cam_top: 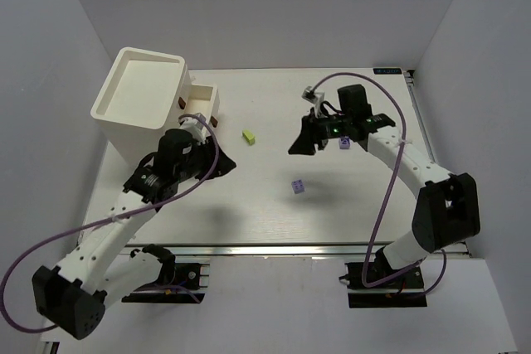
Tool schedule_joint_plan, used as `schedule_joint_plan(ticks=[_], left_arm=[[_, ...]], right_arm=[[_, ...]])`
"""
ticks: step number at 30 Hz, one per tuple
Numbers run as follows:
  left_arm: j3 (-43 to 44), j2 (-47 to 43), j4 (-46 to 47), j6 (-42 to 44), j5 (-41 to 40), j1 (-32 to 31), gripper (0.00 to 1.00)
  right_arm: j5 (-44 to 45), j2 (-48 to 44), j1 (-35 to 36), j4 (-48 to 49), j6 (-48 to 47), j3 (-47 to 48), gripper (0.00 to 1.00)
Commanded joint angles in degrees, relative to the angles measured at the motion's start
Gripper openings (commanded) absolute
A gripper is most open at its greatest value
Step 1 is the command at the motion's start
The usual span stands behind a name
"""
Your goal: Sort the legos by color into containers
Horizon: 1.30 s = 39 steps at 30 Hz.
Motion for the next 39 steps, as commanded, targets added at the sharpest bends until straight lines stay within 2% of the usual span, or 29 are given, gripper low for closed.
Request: schedule_joint_plan(ticks=[1,5,10,15,22,26,29,33,39], left_arm=[[3.69,3.79,1.81,-2.83,-5.46,-1.14,0.55],[7.46,10.90,1.20,-3.97,-9.15,-2.54,0.59],[15.72,23.54,-1.44,-4.50,-17.67,-6.32,0.62],[24.25,34.98,-6.27,-6.61,-29.69,-10.01,0.66],[34.44,48.08,-6.27,-7.76,-38.77,-11.16,0.70],[43.48,57.91,-8.90,-6.44,-40.71,-11.16,0.72],[48.50,62.06,-10.67,-5.82,-41.42,-11.16,0.73],[51.59,67.33,-11.11,-5.47,-41.51,-11.16,0.75],[53.17,70.07,-10.93,-5.82,-41.42,-10.02,0.76]], right_arm=[[-10.07,-5.71,-2.93,1.07,-1.33,-5.73,0.60],[-13.61,-8.61,-8.11,1.35,-0.53,-8.03,0.59],[-17.30,-10.81,-11.19,-0.86,0.78,-8.02,0.53],[-14.58,-16.16,-12.69,0.90,-0.44,-13.03,0.50],[-14.67,-20.04,-15.85,2.48,-1.94,-17.17,0.49],[-15.37,-20.31,-16.56,2.57,-2.38,-17.78,0.50],[-15.90,-20.48,-17.09,2.31,-3.17,-18.05,0.50],[-16.16,-21.27,-17.61,2.31,-3.70,-18.48,0.52],[-16.69,-21.89,-17.70,3.01,-3.96,-19.01,0.52]])
